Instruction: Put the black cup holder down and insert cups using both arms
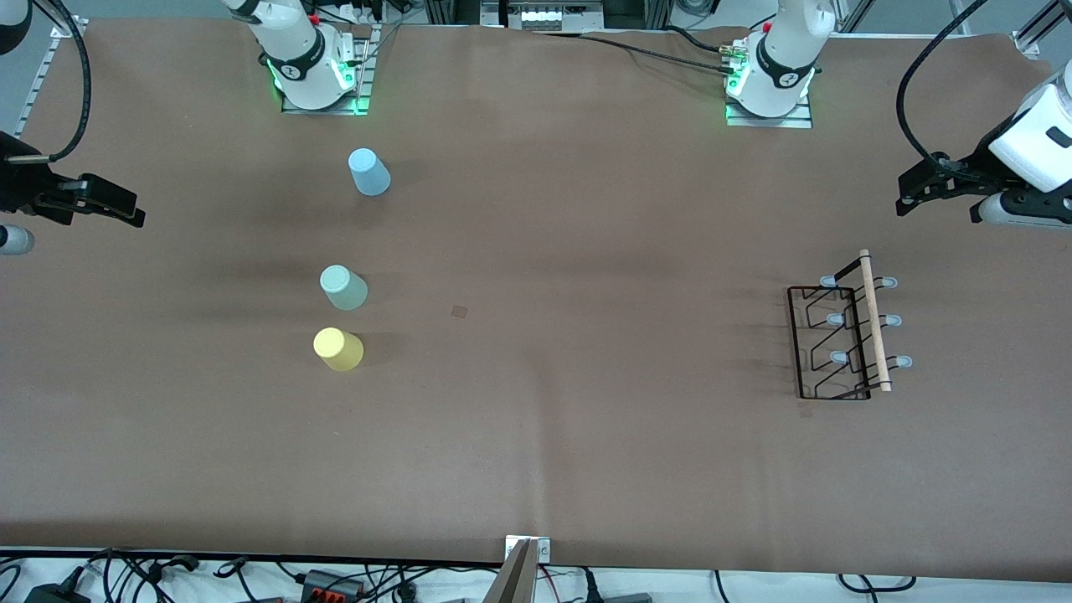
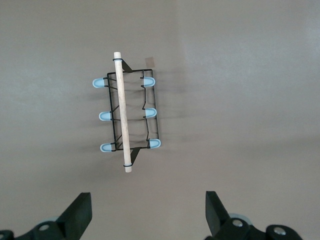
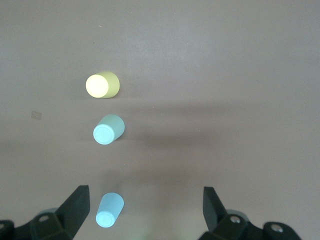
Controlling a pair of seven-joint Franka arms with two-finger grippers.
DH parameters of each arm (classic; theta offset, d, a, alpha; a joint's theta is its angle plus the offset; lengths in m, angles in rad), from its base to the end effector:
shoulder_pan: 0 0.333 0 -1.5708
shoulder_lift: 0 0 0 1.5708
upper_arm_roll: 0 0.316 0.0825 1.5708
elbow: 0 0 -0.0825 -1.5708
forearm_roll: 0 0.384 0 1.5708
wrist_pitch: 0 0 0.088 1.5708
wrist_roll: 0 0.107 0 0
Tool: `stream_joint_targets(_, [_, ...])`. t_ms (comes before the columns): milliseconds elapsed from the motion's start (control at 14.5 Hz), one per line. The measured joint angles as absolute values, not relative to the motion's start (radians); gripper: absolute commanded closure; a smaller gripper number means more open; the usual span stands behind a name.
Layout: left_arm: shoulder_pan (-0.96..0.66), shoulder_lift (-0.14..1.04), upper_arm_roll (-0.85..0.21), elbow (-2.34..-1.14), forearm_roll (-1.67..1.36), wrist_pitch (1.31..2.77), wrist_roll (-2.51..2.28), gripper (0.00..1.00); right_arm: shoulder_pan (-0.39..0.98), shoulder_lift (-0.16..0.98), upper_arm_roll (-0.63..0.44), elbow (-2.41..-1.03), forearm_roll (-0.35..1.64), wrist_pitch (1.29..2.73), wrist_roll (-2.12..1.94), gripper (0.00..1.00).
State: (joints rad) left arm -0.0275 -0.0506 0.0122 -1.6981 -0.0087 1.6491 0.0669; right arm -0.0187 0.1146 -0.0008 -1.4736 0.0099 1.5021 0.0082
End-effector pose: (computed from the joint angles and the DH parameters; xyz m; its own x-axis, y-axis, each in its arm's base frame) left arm 0.5437 -0.0090 0.5987 0.9967 -0.0814 0.0022 -0.0815 -0.9966 0.0092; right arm 0.5819 -0.0102 0.5991 0.9959 -0.0269 -0.0861 -0.0278 -0.9996 -0.0091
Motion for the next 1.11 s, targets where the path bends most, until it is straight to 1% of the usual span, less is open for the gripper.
stream_joint_targets(484, [-0.027,-0.051,0.012,-1.698,-0.009,1.649,0.067,0.0,-0.022,0.123,-0.002,-1.475,0.01,1.502,0.008,0.0])
stream_joint_targets(760, [-0.021,-0.046,0.013,-1.698,-0.009,1.643,0.067,0.0,-0.013,0.149,0.002,-1.483,0.01,1.5,0.007,0.0])
stream_joint_targets(898, [-0.018,-0.037,0.013,-1.698,-0.009,1.619,0.067,0.0,-0.006,0.161,0.002,-1.491,0.01,1.499,0.007,0.0])
stream_joint_targets(1106, [-0.018,-0.006,0.012,-1.697,-0.009,1.539,0.067,0.0,0.002,0.19,0.003,-1.523,0.01,1.51,0.007,0.0])
